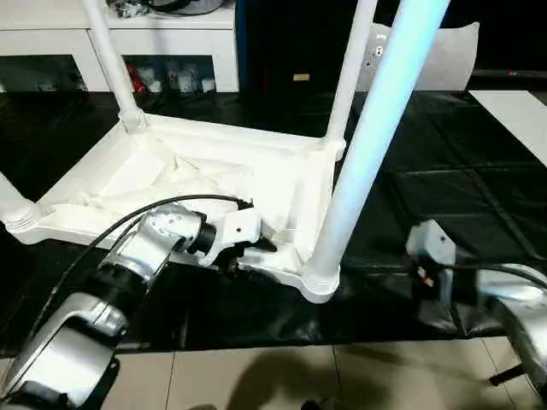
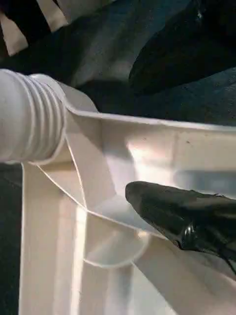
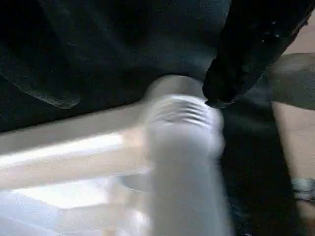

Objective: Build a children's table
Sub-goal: Rotate leg to tighten

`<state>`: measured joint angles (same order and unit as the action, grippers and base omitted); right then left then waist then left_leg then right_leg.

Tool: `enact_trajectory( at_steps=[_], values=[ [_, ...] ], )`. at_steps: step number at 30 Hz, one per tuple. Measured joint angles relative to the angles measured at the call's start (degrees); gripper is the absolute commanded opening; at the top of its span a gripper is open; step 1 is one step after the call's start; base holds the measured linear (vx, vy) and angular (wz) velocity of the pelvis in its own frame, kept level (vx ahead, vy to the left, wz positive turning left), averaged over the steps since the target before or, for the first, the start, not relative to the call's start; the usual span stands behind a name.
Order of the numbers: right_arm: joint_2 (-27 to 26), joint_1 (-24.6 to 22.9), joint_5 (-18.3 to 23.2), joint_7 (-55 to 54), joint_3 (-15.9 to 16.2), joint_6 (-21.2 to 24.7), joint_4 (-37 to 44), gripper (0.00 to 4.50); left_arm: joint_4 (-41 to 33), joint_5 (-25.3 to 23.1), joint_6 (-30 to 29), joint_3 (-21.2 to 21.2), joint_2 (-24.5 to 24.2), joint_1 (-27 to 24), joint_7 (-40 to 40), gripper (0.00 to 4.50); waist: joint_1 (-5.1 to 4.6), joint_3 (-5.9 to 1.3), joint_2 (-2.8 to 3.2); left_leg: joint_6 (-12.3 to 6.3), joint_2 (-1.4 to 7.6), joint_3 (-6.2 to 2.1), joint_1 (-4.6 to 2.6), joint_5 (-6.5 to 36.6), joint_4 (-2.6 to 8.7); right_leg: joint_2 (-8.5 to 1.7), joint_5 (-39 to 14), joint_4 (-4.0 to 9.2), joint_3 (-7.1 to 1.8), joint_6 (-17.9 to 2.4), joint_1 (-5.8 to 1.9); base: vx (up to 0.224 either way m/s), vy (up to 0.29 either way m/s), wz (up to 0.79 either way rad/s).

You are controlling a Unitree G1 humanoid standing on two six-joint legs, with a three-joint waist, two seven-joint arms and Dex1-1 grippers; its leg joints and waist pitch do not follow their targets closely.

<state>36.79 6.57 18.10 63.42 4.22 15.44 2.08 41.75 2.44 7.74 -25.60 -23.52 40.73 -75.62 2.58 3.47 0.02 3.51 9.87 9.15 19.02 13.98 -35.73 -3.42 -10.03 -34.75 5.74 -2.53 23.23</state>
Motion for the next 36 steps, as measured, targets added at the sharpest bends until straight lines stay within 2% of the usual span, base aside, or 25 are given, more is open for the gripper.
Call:
enact_trajectory(
  at_steps=[1, 5, 6, 8, 15, 25, 30, 31, 36],
  values=[
    [0.01, 0.01, 0.47, 0.51, 0.05, 0.51, 0.67, 4.5, 0.51, -0.01, 0.4, 0.0, 0.31, 0.17, -0.3, 2.76, 0.06, 0.0, 0.0, 0.0, 0.0, 0.0, 0.0, 0.0, 0.0, 0.0, 0.0, 0.0, 0.0, 0.0, -0.01, 0.0, 0.0, 0.0],
    [0.05, -0.04, 2.31, 1.61, 0.2, 2.4, 2.33, 4.5, 5.55, -0.59, 3.55, 0.05, 1.24, 1.49, -0.27, 2.61, 0.62, -0.01, 0.01, 0.0, 0.0, 0.0, 0.0, 0.0, 0.0, 0.0, 0.0, 0.03, 0.02, 0.01, -0.01, 0.0, 0.0, 0.0],
    [0.05, -0.04, 2.52, 1.72, 0.34, 2.83, 2.48, 4.5, 6.54, -0.75, 4.01, 0.06, 1.52, 1.82, -0.25, 2.39, 0.8, -0.01, 0.01, 0.0, 0.0, -0.01, 0.02, 0.0, 0.0, 0.0, 0.0, 0.05, 0.02, 0.02, -0.01, 0.0, 0.0, 0.0],
    [0.3, -0.27, 2.93, 2.0, 0.67, 4.15, 3.27, 4.5, 8.69, -1.0, 5.03, 0.51, 2.21, 2.62, -0.35, 2.27, 1.03, -0.01, 0.01, 0.0, 0.0, -0.02, 0.05, 0.0, 0.01, 0.0, 0.0, 0.12, 0.03, 0.03, -0.01, 0.0, 0.0, 0.0],
    [1.21, -0.38, 4.61, 2.45, 0.72, 6.36, 4.55, 4.5, 11.88, -0.99, 5.59, 1.11, 2.97, 3.84, -1.77, 1.82, 1.39, -0.02, 0.03, -0.03, 0.0, -0.02, 0.05, 0.03, 0.14, 0.0, 0.04, 0.33, 0.06, -0.01, -0.08, 0.0, 0.0, 0.0],
    [1.27, -1.27, 4.88, 3.07, 0.72, 7.01, 4.59, 4.5, 14.83, -0.97, 6.42, 2.65, 3.99, 4.69, -4.41, 0.86, 2.47, -0.02, 0.03, -0.02, 0.0, -0.02, 0.03, 0.02, 0.14, 0.0, 0.05, 0.34, 0.06, 0.02, -0.1, 0.0, 0.0, 0.0],
    [1.27, -1.27, 5.04, 3.18, 0.72, 7.55, 4.59, 4.5, 15.5, -1.09, 6.3, 2.75, 4.18, 5.09, -5.76, 0.57, 2.52, -0.03, 0.03, -0.02, 0.0, -0.02, 0.03, 0.02, 0.15, 0.0, 0.05, 0.34, 0.06, 0.01, -0.1, 0.0, 0.0, 0.0],
    [1.27, -1.27, 5.04, 3.19, 0.72, 7.61, 4.59, 4.5, 15.55, -1.11, 6.3, 2.8, 4.19, 5.09, -5.87, 0.33, 2.52, -0.03, 0.03, -0.02, 0.0, -0.02, 0.03, 0.02, 0.15, 0.0, 0.05, 0.34, 0.06, 0.01, -0.1, 0.0, 0.0, 0.0],
    [1.27, -1.27, 5.0, 3.09, 0.71, 7.62, 4.59, 4.5, 15.52, -2.36, 5.62, 2.6, 4.76, 5.44, -6.74, 0.07, 2.32, -0.03, 0.04, -0.03, 0.0, 0.0, 0.03, 0.03, 0.16, 0.0, 0.05, 0.37, 0.06, 0.02, -0.1, 0.0, 0.0, 0.0]
  ],
)
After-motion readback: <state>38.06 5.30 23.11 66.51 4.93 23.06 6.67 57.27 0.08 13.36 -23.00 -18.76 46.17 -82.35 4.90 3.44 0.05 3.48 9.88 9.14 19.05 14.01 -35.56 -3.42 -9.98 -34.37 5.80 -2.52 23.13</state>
